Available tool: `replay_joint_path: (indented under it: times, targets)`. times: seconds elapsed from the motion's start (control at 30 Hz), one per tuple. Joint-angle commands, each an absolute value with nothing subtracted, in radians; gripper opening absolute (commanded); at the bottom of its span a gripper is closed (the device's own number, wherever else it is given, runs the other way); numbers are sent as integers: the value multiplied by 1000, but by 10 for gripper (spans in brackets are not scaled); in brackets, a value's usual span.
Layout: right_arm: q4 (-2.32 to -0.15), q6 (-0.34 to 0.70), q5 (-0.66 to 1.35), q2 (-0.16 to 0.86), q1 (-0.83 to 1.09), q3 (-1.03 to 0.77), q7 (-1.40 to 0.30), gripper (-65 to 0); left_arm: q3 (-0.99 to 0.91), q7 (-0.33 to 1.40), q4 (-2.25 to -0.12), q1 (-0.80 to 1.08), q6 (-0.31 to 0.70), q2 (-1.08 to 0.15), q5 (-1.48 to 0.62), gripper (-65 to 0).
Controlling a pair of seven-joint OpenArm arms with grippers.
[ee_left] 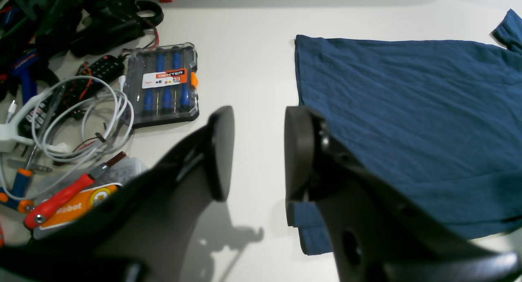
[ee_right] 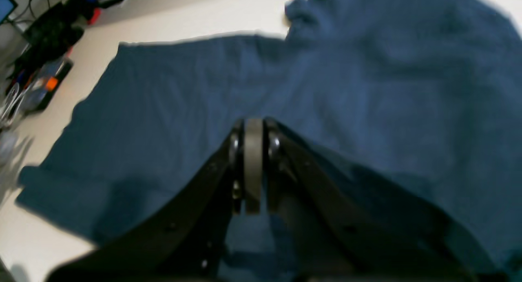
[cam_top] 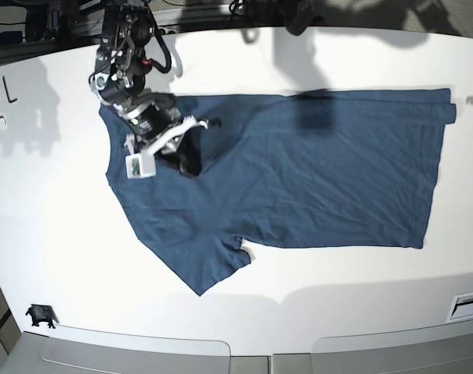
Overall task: Fold the T-shirt properly
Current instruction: 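Grasp the sleeve with the right gripper and fold it onto the body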
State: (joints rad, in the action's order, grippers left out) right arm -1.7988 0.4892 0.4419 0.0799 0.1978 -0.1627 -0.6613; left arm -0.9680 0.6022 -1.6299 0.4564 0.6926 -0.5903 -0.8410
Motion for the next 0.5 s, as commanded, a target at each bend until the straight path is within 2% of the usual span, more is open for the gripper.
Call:
replay_joint_path:
  times: [0.0,0.37,0.4,0.47]
  targets:
    - [-1809,493,447,80,173,-164,-624,-650,-980,574,-1644,455,698,-615,-864,-460]
    - [-1605,495,445,77,35,-163,-579,-650,-980,574,-1644,455,698,-615,-864,-460]
    - [-1591,495,445,77,29,-163,-574,-626,-980,575,-1644,455,698,-615,-864,-460]
    - [-1578,495,444,77,25,-163,-540,-496,-980,574,-1644,455,698,-615,-864,-460]
